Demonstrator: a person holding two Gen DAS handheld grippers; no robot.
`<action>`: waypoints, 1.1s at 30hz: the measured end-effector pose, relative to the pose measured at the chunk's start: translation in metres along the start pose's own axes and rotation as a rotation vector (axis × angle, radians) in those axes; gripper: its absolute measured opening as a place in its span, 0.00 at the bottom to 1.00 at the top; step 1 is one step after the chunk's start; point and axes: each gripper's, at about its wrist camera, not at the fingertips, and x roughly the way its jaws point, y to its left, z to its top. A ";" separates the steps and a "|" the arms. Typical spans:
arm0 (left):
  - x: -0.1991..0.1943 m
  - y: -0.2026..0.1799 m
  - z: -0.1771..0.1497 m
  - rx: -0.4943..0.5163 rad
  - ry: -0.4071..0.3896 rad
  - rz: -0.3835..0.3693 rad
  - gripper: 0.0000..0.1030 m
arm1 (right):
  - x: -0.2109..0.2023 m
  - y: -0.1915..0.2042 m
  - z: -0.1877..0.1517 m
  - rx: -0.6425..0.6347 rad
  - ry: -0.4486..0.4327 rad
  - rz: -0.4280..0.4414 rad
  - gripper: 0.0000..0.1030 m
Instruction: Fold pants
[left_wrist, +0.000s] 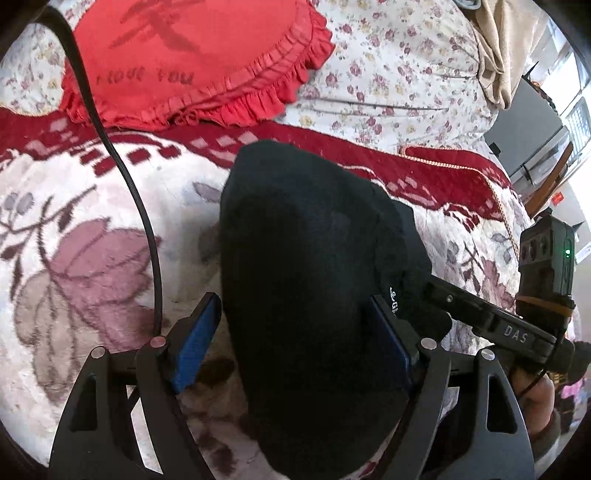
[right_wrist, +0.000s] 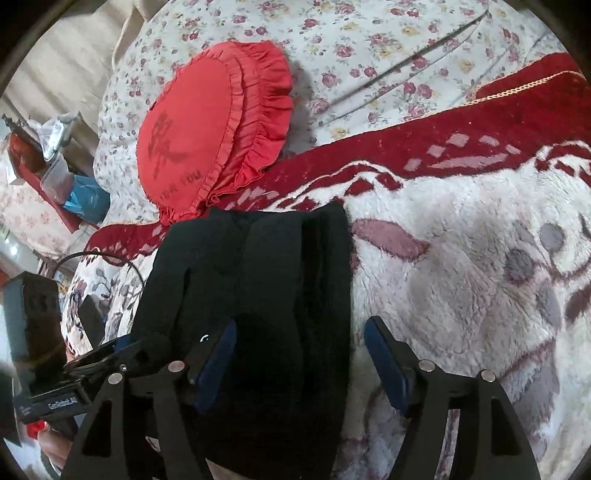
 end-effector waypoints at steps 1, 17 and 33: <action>0.002 0.000 0.000 -0.001 0.004 -0.001 0.78 | 0.001 0.000 0.000 -0.002 0.000 0.004 0.72; 0.013 0.007 0.004 -0.015 -0.012 -0.066 0.59 | 0.002 0.028 -0.001 -0.144 -0.057 -0.015 0.34; -0.054 0.056 0.058 -0.020 -0.148 0.015 0.47 | 0.021 0.114 0.052 -0.232 -0.103 0.121 0.27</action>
